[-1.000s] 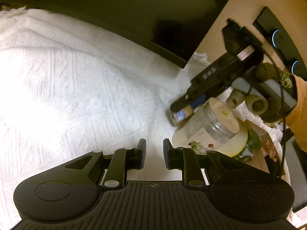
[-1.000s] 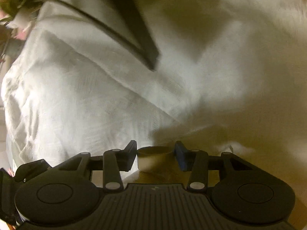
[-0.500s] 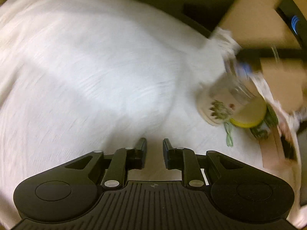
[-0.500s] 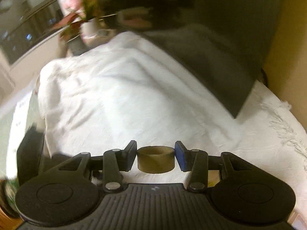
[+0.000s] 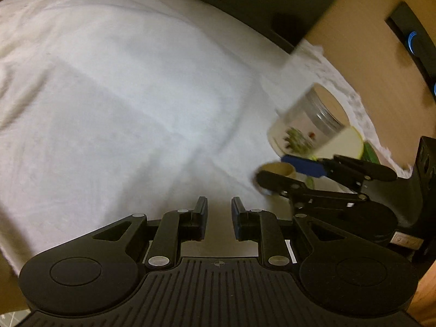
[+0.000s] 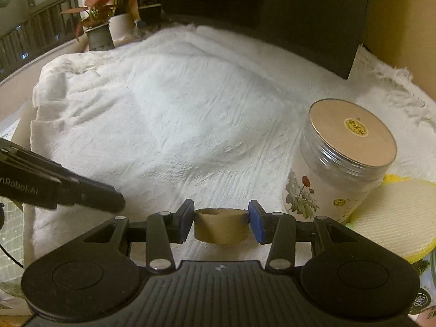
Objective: Organize soft objects
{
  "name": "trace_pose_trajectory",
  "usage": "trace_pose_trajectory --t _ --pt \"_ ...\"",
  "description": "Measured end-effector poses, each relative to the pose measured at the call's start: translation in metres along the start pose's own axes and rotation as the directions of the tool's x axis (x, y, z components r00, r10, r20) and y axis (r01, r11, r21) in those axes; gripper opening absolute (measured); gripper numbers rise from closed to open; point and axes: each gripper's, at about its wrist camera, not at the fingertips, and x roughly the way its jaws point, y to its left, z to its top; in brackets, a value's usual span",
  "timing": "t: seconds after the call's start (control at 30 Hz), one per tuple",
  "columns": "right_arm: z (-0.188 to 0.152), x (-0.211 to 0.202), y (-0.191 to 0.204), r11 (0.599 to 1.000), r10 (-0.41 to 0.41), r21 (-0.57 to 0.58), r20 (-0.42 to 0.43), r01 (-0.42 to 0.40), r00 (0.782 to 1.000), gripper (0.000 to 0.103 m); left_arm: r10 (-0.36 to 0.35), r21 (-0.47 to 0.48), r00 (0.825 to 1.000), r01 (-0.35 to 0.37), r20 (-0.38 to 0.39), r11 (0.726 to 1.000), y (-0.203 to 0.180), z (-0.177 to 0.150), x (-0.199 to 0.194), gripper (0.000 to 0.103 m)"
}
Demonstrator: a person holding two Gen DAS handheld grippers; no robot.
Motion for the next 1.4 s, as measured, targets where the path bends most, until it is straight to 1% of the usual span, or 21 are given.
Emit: trace_pose_trajectory --t 0.07,0.13,0.23,0.3,0.37,0.43,0.47,0.53,0.63,0.77,0.83,0.87,0.93,1.03,1.1,1.13,1.23,1.27,1.3,1.4 --pt "-0.007 -0.005 -0.004 1.000 0.009 -0.012 0.013 -0.009 1.000 0.043 -0.010 0.022 1.000 0.011 -0.008 1.000 -0.010 -0.003 0.006 0.021" --pt "-0.014 -0.006 -0.007 1.000 0.021 -0.001 0.006 -0.021 1.000 0.043 -0.018 0.038 1.000 0.019 -0.020 0.999 -0.017 -0.007 0.011 0.021" --pt "-0.025 -0.014 -0.013 0.999 0.035 0.007 0.007 -0.035 0.999 0.045 -0.013 0.062 0.999 0.015 -0.044 0.998 -0.031 -0.012 0.021 0.021" --pt "-0.031 -0.027 -0.015 1.000 0.030 -0.002 0.038 -0.030 0.999 0.055 -0.002 0.078 0.999 0.006 -0.053 0.997 -0.039 -0.013 0.028 0.021" --pt "-0.040 -0.041 -0.017 1.000 0.007 -0.010 0.074 -0.007 0.997 0.060 0.017 0.104 0.998 -0.011 -0.055 0.994 -0.047 -0.015 0.034 0.021" --pt "-0.049 -0.054 -0.020 1.000 -0.024 -0.009 0.100 0.025 0.995 0.061 0.039 0.142 0.998 -0.031 -0.058 0.989 -0.054 -0.017 0.039 0.021" --pt "-0.053 -0.057 -0.021 0.999 -0.042 -0.005 0.104 0.043 0.994 0.063 0.049 0.160 0.997 -0.040 -0.057 0.986 -0.057 -0.018 0.041 0.021" --pt "-0.064 -0.063 -0.025 0.996 -0.091 0.012 0.100 0.091 0.991 0.064 0.068 0.203 0.997 -0.057 -0.047 0.977 -0.064 -0.020 0.044 0.021" --pt "-0.078 -0.068 -0.035 0.988 -0.146 0.059 0.083 0.142 0.986 0.064 0.092 0.260 0.995 -0.079 -0.037 0.962 -0.074 -0.021 0.048 0.021" --pt "-0.094 -0.068 -0.048 0.976 -0.189 0.122 0.045 0.182 0.981 0.064 0.080 0.276 0.996 -0.065 -0.042 0.959 -0.082 -0.023 0.052 0.022" --pt "-0.101 -0.062 -0.054 0.969 -0.198 0.153 0.007 0.194 0.980 0.064 0.076 0.289 0.996 -0.062 -0.040 0.955 -0.087 -0.024 0.055 0.022" --pt "-0.103 -0.061 -0.056 0.966 -0.194 0.174 0.004 0.190 0.981 0.065 0.077 0.294 0.996 -0.062 -0.038 0.954 -0.089 -0.024 0.056 0.022" --pt "-0.108 -0.061 -0.059 0.960 -0.197 0.208 0.020 0.189 0.980 0.069 0.076 0.296 0.997 -0.062 -0.035 0.953 -0.092 -0.025 0.056 0.022" --pt "-0.115 -0.061 -0.058 0.957 -0.215 0.210 0.049 0.200 0.975 0.074 0.047 0.300 0.999 -0.039 -0.023 0.953 -0.093 -0.026 0.048 0.022" --pt "-0.120 -0.062 -0.058 0.954 -0.226 0.219 0.068 0.206 0.972 0.078 0.046 0.291 0.999 -0.050 0.020 0.955 -0.090 -0.024 0.036 0.022" --pt "-0.120 -0.063 -0.059 0.954 -0.224 0.221 0.068 0.204 0.972 0.078 0.051 0.277 0.998 -0.062 0.046 0.959 -0.087 -0.022 0.029 0.022" --pt "-0.119 -0.063 -0.058 0.953 -0.227 0.221 0.069 0.207 0.971 0.078 0.085 0.183 0.989 -0.107 0.121 0.977 -0.069 -0.012 0.011 0.022" --pt "-0.120 -0.063 -0.057 0.953 -0.229 0.221 0.069 0.209 0.971 0.078 0.092 0.155 0.987 -0.112 0.129 0.982 -0.064 -0.010 0.009 0.022" --pt "-0.119 -0.063 -0.058 0.953 -0.229 0.221 0.069 0.209 0.971 0.079 0.092 0.136 0.988 -0.108 0.121 0.985 -0.059 -0.008 0.010 0.022" --pt "-0.118 -0.063 -0.058 0.952 -0.231 0.220 0.068 0.211 0.971 0.079 0.057 0.108 0.995 -0.066 0.084 0.992 -0.056 -0.006 0.018 0.022"
